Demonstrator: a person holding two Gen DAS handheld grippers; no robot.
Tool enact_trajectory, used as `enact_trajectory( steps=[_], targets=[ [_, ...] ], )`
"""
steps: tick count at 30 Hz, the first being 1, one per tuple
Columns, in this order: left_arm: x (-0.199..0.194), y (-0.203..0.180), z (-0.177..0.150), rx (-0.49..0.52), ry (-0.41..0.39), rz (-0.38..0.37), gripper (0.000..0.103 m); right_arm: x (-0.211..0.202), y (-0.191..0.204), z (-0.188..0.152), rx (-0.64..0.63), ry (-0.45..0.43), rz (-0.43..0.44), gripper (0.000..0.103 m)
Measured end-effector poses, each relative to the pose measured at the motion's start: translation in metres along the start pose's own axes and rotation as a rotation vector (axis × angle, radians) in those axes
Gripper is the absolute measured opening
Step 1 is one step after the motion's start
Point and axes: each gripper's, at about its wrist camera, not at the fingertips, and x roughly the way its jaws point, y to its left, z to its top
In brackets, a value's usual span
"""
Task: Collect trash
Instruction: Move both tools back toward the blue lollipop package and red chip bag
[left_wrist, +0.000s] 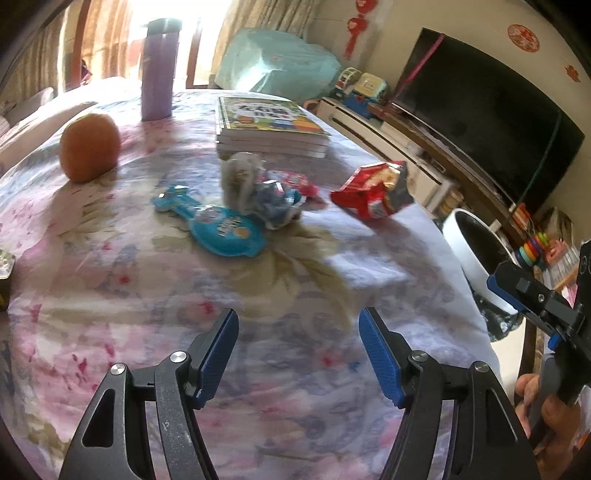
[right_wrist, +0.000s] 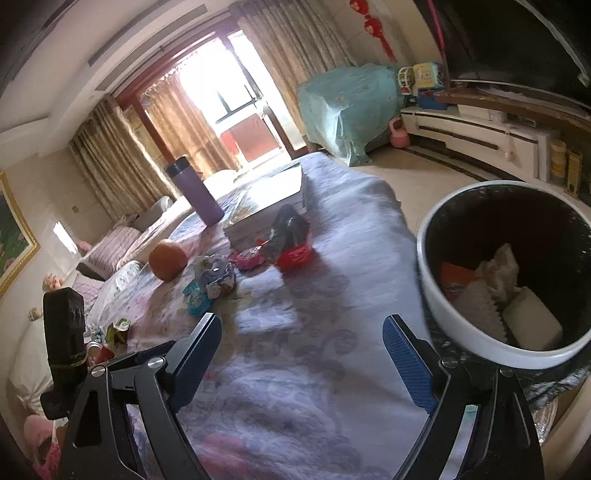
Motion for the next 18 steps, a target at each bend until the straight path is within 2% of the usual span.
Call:
enact_trajectory(
  steps=[8, 18],
  targets=[
    [0.002, 0.016, 0.011, -0.047, 0.004, 0.036, 0.067, 0.024, 0.013, -0.001, -0.007, 0.035, 0.02, 0.09],
    [0.014, 0.028, 0.029, -0.05, 0.013, 0.061, 0.067, 0.045, 0.016, 0.01, -0.008, 0.045, 0.022, 0.09]
  ],
)
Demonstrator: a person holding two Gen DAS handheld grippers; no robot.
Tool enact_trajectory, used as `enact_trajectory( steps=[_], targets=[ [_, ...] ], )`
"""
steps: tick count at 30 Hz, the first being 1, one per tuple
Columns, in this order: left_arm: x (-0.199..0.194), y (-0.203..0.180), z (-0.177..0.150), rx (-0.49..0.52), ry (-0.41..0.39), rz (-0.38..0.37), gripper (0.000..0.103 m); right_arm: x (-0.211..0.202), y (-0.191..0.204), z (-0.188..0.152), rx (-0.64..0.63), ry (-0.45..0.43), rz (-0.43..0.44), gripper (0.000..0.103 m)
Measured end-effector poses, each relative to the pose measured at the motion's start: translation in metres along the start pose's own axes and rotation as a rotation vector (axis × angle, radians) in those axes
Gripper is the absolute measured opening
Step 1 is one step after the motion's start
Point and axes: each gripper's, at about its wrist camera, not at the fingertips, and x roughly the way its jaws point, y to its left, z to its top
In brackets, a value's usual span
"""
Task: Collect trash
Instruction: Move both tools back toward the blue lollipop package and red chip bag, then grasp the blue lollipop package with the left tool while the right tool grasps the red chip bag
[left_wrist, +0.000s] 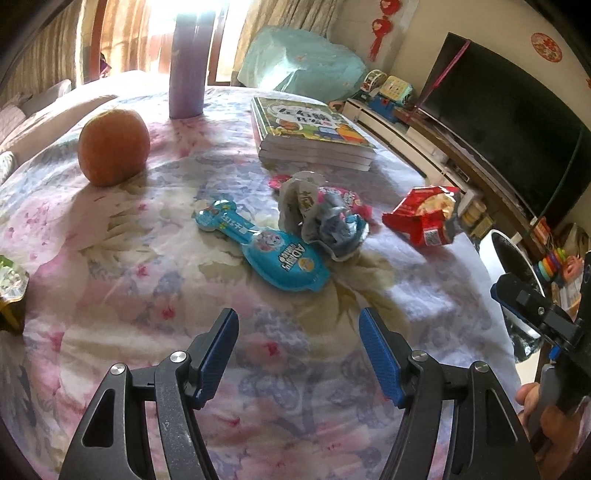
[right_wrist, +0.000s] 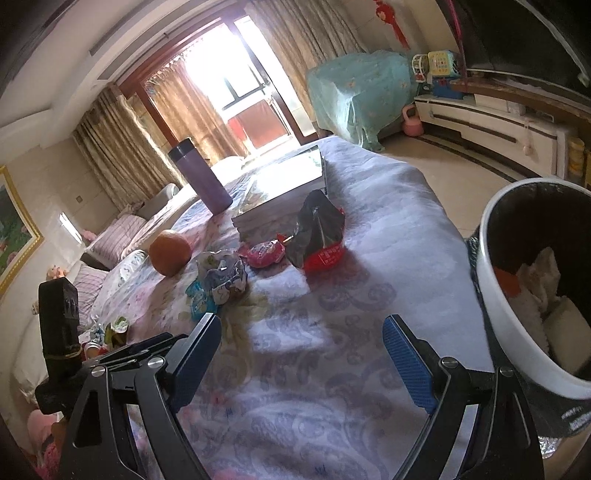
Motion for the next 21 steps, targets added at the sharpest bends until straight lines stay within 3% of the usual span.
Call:
enact_trajectory(
  steps=[14, 21],
  targets=[
    [0.043, 0.012, 0.035, -0.073, 0.011, 0.028, 0.067, 0.033, -0.002, 0.026, 0.015, 0.006, 0.005, 0.09],
    [0.058, 0.01, 0.041, -0.035, 0.002, 0.051, 0.065, 0.062, -0.009, 0.038, 0.043, 0.039, -0.016, 0.089]
  ],
)
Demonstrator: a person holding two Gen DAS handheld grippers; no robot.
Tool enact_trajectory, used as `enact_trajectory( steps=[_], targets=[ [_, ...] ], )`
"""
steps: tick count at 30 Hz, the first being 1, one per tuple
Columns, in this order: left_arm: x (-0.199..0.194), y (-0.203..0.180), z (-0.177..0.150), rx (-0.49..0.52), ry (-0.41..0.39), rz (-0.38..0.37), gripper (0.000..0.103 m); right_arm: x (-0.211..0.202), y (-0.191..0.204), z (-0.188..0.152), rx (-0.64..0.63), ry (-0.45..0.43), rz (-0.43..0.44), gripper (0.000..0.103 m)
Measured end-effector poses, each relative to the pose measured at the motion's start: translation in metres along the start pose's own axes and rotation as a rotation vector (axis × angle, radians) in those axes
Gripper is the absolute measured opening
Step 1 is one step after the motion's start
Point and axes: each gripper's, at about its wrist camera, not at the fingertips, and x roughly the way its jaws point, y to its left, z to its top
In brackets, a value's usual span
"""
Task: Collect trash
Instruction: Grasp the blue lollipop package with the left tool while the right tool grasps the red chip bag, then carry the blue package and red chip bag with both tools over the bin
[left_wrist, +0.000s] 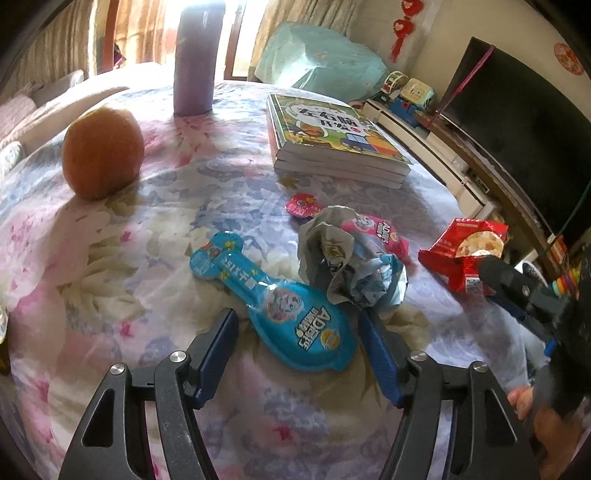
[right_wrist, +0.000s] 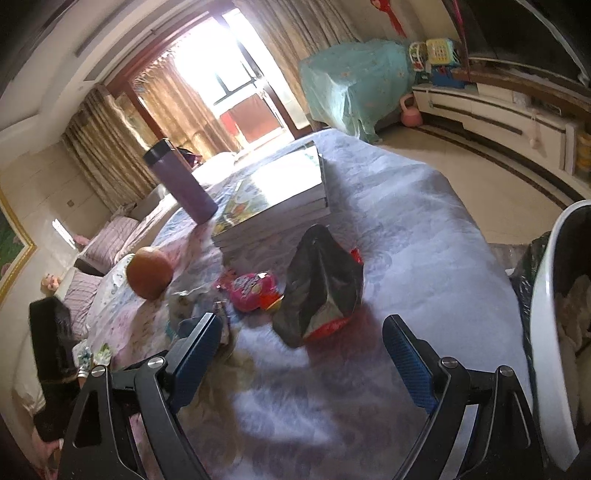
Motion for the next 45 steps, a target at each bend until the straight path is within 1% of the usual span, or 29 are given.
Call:
enact_trajectory(
  steps=[1, 2, 3, 4, 5, 6, 7, 8, 9, 10, 15, 21, 32, 45],
  targets=[
    [0.001, 0.0, -0.001, 0.009, -0.007, 0.005, 0.064, 0.003, -0.001, 0.001, 0.002, 0.0, 0.0, 0.087],
    [0.002, -0.001, -0.002, 0.02, -0.015, 0.018, 0.059, 0.004, -0.002, 0.002, 0.002, -0.003, -0.002, 0.085],
    [0.002, -0.002, -0.003, 0.032, -0.018, 0.029, 0.056, 0.005, -0.002, 0.003, 0.001, -0.003, -0.004, 0.077],
    [0.003, -0.002, -0.004, 0.044, -0.022, 0.029, 0.056, 0.006, -0.002, 0.004, -0.001, -0.001, -0.003, 0.065],
    [0.003, -0.002, -0.005, 0.05, -0.026, 0.027, 0.055, 0.007, -0.003, 0.004, -0.003, 0.004, -0.003, 0.058],
    [0.003, -0.001, -0.005, 0.055, -0.027, 0.025, 0.055, 0.009, -0.003, 0.004, -0.006, 0.01, -0.006, 0.046],
    [0.002, 0.0, -0.006, 0.057, -0.029, 0.022, 0.055, 0.009, -0.003, 0.003, -0.012, 0.013, -0.009, 0.039],
    [0.001, 0.001, -0.007, 0.057, -0.03, 0.017, 0.055, 0.009, -0.003, 0.002, -0.016, 0.014, -0.007, 0.037],
    [0.0, 0.002, -0.007, 0.055, -0.032, 0.013, 0.055, 0.009, -0.003, 0.001, -0.02, 0.013, -0.004, 0.031],
    [-0.002, 0.003, -0.008, 0.053, -0.033, 0.008, 0.055, 0.007, -0.002, 0.0, -0.023, 0.012, -0.003, 0.028],
    [-0.015, 0.006, -0.017, 0.048, -0.038, -0.025, 0.054, -0.008, -0.003, -0.007, -0.023, -0.011, 0.01, 0.024],
    [-0.036, 0.001, -0.032, 0.062, -0.042, -0.072, 0.054, -0.033, -0.005, -0.017, -0.018, -0.033, 0.023, 0.024],
    [-0.058, -0.044, -0.053, 0.181, -0.036, -0.153, 0.054, -0.084, -0.012, -0.036, -0.009, -0.077, 0.03, 0.024],
    [-0.073, -0.096, -0.073, 0.291, -0.034, -0.209, 0.054, -0.139, -0.041, -0.053, 0.049, -0.148, -0.003, 0.024]
  ],
)
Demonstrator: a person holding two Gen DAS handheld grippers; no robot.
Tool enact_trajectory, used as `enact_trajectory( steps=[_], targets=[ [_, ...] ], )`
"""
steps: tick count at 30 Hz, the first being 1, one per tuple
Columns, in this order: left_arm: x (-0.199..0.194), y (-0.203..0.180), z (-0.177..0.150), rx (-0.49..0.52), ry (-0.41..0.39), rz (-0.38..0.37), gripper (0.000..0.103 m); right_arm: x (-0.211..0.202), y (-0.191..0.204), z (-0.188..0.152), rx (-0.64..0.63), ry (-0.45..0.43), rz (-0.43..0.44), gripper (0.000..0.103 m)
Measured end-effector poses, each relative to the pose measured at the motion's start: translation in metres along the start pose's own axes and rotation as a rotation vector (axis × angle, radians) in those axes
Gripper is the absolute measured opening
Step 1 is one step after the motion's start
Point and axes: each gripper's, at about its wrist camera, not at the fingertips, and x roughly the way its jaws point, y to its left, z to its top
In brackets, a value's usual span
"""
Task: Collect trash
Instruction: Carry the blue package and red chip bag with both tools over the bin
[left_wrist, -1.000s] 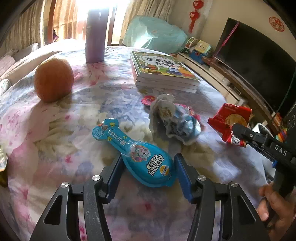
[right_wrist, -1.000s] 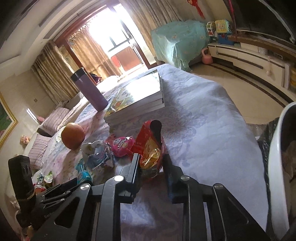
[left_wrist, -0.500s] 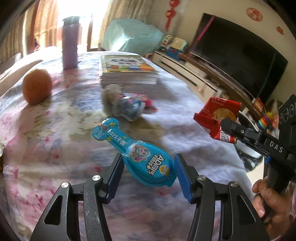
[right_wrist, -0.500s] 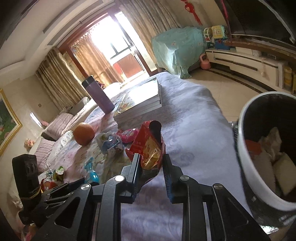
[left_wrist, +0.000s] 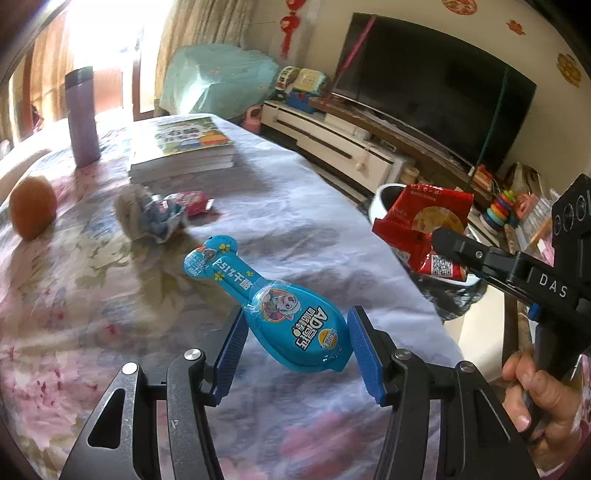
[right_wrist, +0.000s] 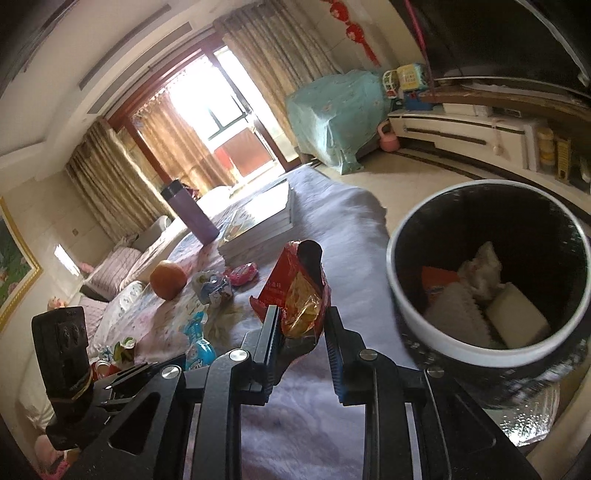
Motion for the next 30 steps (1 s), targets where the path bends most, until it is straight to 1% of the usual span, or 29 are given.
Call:
enact_trajectory(
  steps=[13, 30],
  targets=[
    [0.002, -0.045, 0.009, 0.078, 0.001, -0.033, 0.054, -0.034, -0.032, -0.003, 0.05, -0.048, -0.038, 0.024],
    [0.024, -0.087, 0.026, 0.149, 0.006, -0.069, 0.054, -0.07, -0.069, 0.006, 0.092, -0.11, -0.093, 0.024]
  ],
)
